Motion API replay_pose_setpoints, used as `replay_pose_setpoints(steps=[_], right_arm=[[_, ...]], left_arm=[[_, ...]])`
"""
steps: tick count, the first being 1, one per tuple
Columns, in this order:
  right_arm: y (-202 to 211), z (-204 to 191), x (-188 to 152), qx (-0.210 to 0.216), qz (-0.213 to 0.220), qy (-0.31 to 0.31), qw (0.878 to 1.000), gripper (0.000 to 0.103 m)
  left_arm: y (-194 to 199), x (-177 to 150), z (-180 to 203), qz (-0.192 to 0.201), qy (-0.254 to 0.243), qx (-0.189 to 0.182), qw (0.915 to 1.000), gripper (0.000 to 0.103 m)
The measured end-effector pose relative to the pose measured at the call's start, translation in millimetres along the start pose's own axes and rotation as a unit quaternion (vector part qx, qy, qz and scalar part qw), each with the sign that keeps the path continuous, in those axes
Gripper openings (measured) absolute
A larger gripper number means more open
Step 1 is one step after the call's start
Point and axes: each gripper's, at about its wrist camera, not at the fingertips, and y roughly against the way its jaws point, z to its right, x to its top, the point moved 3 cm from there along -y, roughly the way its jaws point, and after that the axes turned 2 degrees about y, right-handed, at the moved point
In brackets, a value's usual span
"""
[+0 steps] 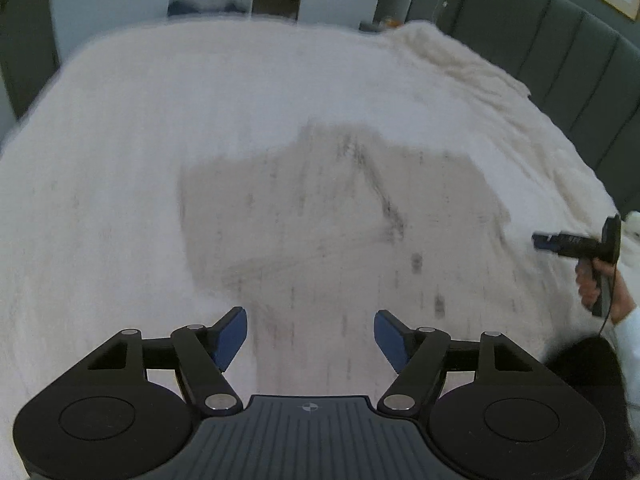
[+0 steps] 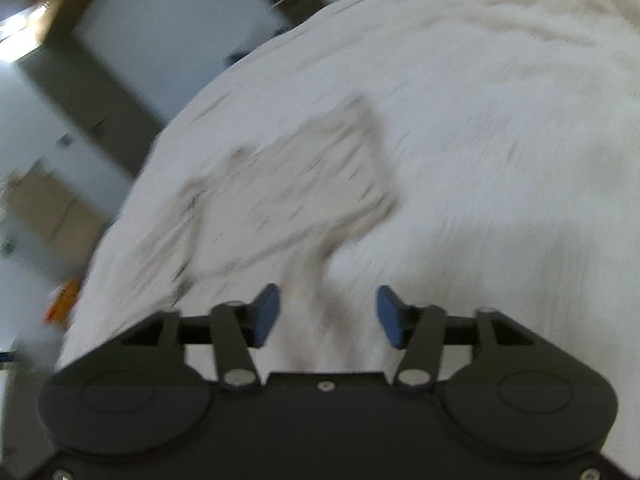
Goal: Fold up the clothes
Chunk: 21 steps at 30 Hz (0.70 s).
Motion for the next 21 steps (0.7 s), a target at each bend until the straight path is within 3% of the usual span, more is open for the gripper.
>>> replay_pose_setpoints(steps=[5,10,13,15,16,18,19,20,21], right_arm=[[42,5,-39,0.004,-0.067,0.005,0.998,0.061],[49,12,-58,-0.008,-0.112,0.008,0.994,0.061],[41,18,-69,-0.016,-0.126,0.005,0.992,0.051],[35,18,-78,-0.010,-0.133,-0.003,0.991,0.036],[34,15,-83,0.007,-0.142,-0.008,0.990,0.033],[31,9,-91,0.042,-0.160,-0.015,0.986,0.021],[29,7,-94,0.048,-0.167,-0.012,0.985,0.014],[27,4,-96,0.051,-0.173,-0.009,0.984,0.002],[28,2,-97,0.048,-0.174,-0.003,0.983,0.002]], left_arm=[[-50,-86,-27,-0.007,-0.044,0.017,0.9988,0.065],[-79,-104,-41,0.028,0.024,-0.059,0.9976,0.066],[-112,-102,-45,-0.014,0.080,-0.087,0.9929,0.068],[-124,-100,-47,-0.051,0.116,-0.082,0.9885,0.062],[-125,-100,-47,-0.054,0.124,-0.081,0.9874,0.055],[-129,-99,-47,-0.064,0.140,-0.113,0.9816,0.049],[-131,-100,-47,-0.069,0.144,-0.123,0.9795,0.042],[-135,-102,-47,-0.085,0.153,-0.143,0.9741,0.028],[-137,-103,-47,-0.094,0.157,-0.150,0.9717,0.018]])
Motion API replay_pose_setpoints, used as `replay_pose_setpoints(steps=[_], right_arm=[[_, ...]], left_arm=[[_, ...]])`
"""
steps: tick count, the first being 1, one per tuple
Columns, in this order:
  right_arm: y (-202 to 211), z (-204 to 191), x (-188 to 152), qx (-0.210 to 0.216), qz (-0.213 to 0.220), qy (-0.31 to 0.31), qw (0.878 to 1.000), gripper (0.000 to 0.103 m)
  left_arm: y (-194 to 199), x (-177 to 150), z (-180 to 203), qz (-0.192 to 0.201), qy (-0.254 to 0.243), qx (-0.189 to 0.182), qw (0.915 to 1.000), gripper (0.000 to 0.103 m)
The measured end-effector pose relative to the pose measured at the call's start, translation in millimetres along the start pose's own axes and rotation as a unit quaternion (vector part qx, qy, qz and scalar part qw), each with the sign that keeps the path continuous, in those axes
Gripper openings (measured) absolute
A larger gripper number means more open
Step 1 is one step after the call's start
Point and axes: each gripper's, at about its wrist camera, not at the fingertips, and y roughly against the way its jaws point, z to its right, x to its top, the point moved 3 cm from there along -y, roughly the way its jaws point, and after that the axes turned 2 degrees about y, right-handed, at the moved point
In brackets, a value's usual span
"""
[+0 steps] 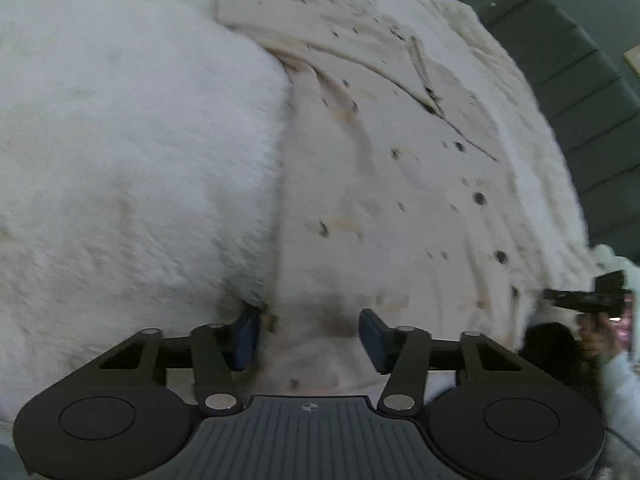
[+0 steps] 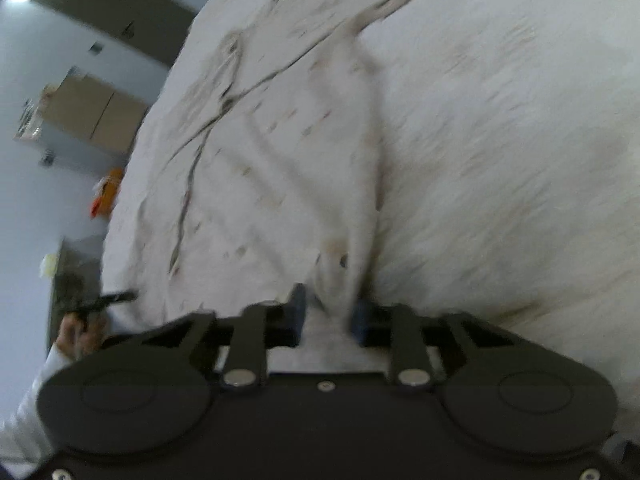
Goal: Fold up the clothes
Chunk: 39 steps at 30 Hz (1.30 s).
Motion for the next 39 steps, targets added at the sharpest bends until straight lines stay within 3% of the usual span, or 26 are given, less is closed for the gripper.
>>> replay_pose_setpoints(steps=[1,4,8,10,13,15,17,20,22,24,29,39], right_arm=[[1,-2,-1,-0.007,0.000,0.005,1.000,0.002],[15,-8,-4,0.000,0.015,0.016,1.000,0.001],[56,-4,-2,0.048,0.066,-0.003,0.997,0.000],[57,-1,-1,0.026,0.062,0.001,0.998,0.000],[49,4,-3,-0.017,0.035,0.011,0.999,0.003],[41,3,-6,-0.020,0.025,0.014,0.999,0.018],[35,-1,-9,-0.051,0.019,0.034,0.998,0.030],[21,-6,-20,-0.079,0.005,0.065,0.995,0.038],[21,-5,-23,-0.075,0.016,0.059,0.995,0.038],[24,-3,-24,-0.067,0.033,0.043,0.996,0.046],[29,4,-20,-0.065,0.064,0.012,0.996,0.046],[16,-16,13,-0.089,0.061,0.064,0.992,0.050]], left_arm=[[-2,-1,0,-0.009,0.003,-0.004,0.9999,0.002],[1,-7,9,-0.017,-0.017,-0.021,0.9995,0.001],[42,-25,9,0.037,0.011,-0.087,0.9954,0.001],[44,-31,8,0.039,0.010,-0.069,0.9968,0.001],[25,-41,15,0.017,-0.031,0.017,0.9992,0.005],[14,-43,18,0.013,-0.040,0.060,0.9973,0.010],[7,-45,26,0.017,-0.051,0.104,0.9931,0.022],[4,-49,41,0.039,-0.085,0.150,0.9843,0.025],[4,-53,48,0.051,-0.098,0.160,0.9809,0.025],[5,-57,53,0.064,-0.108,0.169,0.9777,0.026],[3,-63,59,0.073,-0.115,0.171,0.9757,0.026],[24,-62,37,0.077,-0.108,0.163,0.9777,0.026]])
